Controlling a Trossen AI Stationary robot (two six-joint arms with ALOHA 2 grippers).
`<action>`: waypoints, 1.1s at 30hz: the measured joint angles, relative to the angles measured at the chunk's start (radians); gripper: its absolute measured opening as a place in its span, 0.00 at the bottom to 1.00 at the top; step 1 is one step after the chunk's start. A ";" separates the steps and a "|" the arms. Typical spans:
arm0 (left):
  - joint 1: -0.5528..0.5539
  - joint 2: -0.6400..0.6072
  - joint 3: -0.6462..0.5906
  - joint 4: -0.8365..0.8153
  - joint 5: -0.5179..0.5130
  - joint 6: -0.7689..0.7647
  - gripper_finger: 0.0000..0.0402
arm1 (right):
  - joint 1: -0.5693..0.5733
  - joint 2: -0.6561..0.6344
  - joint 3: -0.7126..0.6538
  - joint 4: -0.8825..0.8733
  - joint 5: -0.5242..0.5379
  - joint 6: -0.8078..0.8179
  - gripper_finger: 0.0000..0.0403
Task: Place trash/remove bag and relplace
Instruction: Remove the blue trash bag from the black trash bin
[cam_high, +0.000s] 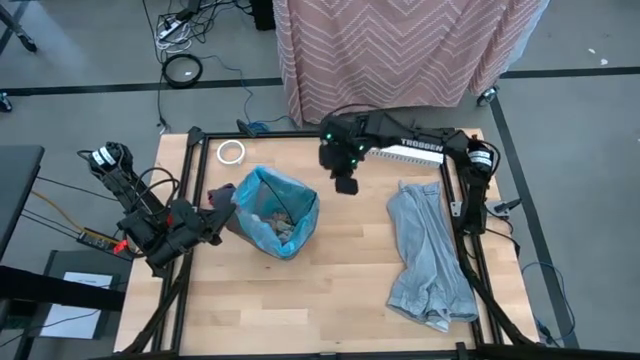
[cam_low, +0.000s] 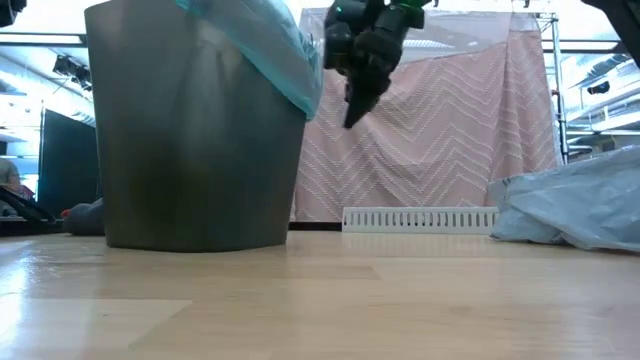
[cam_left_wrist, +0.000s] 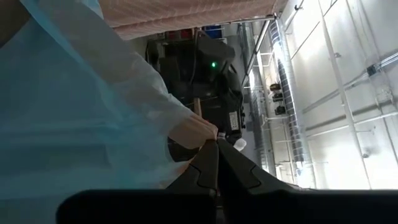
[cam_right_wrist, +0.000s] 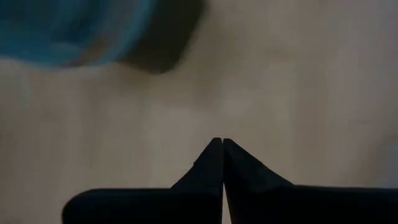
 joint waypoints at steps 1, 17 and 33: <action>0.000 0.000 0.000 -0.009 0.000 0.000 0.02 | -0.016 -0.006 0.000 -0.025 -0.078 0.019 0.00; 0.007 0.001 0.000 -0.054 0.000 0.002 0.02 | 0.034 -0.025 0.000 0.144 -0.179 0.222 0.26; 0.007 0.000 0.000 -0.052 -0.002 0.023 0.02 | 0.080 0.008 -0.060 0.218 -0.224 0.352 0.30</action>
